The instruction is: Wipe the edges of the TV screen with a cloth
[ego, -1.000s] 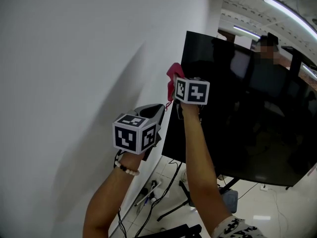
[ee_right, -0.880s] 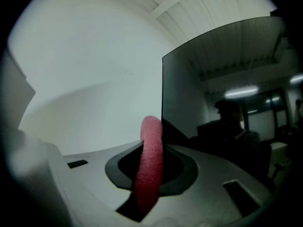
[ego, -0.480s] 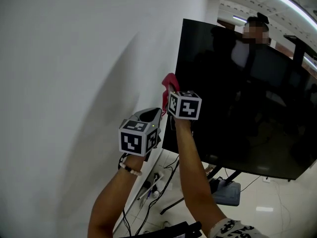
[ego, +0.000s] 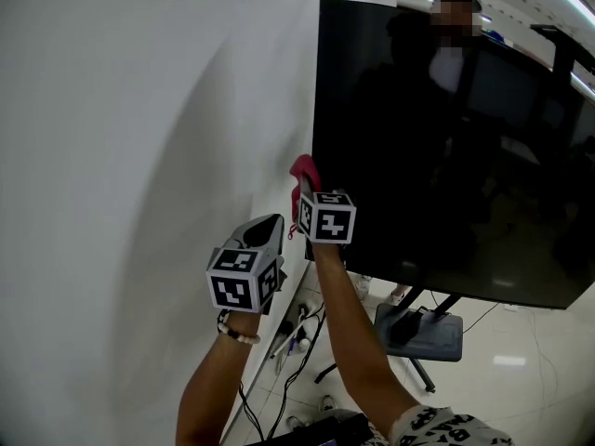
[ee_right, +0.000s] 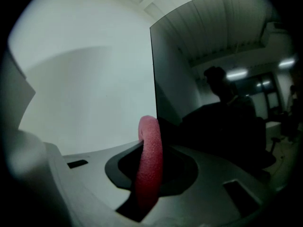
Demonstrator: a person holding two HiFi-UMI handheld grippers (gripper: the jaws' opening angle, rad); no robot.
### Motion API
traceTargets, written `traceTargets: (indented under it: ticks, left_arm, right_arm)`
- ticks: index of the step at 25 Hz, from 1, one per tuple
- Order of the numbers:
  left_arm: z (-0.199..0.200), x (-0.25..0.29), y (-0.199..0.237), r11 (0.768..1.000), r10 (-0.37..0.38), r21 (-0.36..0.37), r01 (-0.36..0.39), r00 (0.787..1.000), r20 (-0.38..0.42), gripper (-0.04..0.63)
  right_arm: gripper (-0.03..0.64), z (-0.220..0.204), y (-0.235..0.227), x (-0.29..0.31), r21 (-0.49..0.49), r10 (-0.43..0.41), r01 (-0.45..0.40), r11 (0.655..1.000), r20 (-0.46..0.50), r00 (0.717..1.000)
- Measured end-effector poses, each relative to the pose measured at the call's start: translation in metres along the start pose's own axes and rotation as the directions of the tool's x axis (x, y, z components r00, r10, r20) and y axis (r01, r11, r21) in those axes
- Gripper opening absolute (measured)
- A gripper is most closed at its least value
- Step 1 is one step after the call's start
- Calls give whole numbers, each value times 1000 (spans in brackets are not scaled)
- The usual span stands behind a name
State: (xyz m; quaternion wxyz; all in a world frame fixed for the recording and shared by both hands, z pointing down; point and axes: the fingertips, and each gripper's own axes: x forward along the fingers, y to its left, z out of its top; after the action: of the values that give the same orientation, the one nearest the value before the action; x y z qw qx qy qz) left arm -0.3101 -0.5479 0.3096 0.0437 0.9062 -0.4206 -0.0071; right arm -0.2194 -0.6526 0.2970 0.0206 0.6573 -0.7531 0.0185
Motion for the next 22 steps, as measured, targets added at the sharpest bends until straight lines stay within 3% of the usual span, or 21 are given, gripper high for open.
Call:
traceTargets:
  ticks: [11, 22]
  left_arm:
    - [-53, 6, -6, 998, -30, -56, 26, 998, -62, 2]
    - [-62, -11, -9, 999, -28, -45, 24, 996, -88, 2]
  right_arm:
    - [67, -104, -5, 8, 70, -23, 29, 997, -91, 996]
    - [67, -197, 3, 14, 177, -40, 80, 981, -215, 976]
